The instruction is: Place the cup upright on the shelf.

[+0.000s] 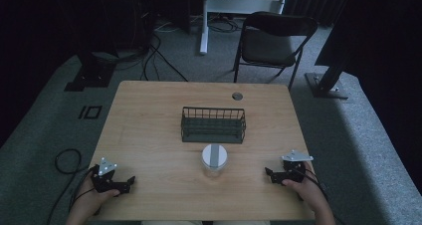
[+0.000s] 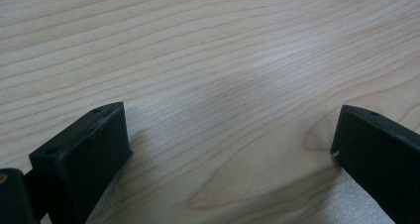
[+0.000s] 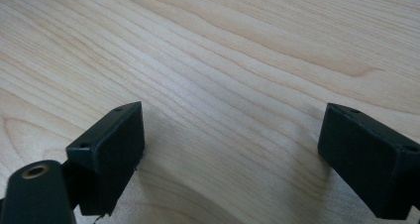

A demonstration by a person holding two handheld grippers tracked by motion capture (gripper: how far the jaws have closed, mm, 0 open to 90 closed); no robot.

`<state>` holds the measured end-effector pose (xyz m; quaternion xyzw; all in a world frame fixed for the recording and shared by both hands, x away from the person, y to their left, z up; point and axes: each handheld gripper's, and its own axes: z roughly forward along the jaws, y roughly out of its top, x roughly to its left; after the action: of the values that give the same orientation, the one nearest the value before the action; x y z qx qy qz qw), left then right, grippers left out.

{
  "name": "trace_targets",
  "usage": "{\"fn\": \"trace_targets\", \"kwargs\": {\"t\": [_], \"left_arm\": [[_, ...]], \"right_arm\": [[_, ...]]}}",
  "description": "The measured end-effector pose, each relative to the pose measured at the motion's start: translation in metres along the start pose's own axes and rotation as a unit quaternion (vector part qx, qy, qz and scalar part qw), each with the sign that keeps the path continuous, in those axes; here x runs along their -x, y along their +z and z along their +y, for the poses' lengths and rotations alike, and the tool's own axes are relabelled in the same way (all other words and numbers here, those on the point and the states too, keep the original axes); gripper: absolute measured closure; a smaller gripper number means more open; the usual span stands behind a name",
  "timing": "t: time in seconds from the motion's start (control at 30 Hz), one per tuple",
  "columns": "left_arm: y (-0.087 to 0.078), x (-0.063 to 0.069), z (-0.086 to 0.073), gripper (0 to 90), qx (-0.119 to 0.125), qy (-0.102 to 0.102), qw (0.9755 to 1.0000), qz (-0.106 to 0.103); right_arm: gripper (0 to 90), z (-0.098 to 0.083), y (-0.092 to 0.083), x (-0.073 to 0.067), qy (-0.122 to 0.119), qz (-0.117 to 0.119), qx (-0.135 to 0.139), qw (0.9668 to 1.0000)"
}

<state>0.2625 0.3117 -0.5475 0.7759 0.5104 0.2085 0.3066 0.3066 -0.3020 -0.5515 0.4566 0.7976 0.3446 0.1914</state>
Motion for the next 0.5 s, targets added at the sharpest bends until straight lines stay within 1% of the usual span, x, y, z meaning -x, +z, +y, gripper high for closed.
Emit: {"fn": "trace_targets", "kwargs": {"t": [0.37,0.5], "left_arm": [[-0.0001,0.0003,-0.0001,1.7,0.000,0.001,1.0000,-0.002],[0.0000,0.0004,-0.0001,1.7,0.000,0.001,1.0000,-0.001]], "right_arm": [[10.7,-0.0004,-0.0002,-0.0006,0.001,-0.003,0.001,1.0000],[10.7,-0.0006,-0.0007,-0.0024,0.008,-0.010,0.000,0.9999]]}}
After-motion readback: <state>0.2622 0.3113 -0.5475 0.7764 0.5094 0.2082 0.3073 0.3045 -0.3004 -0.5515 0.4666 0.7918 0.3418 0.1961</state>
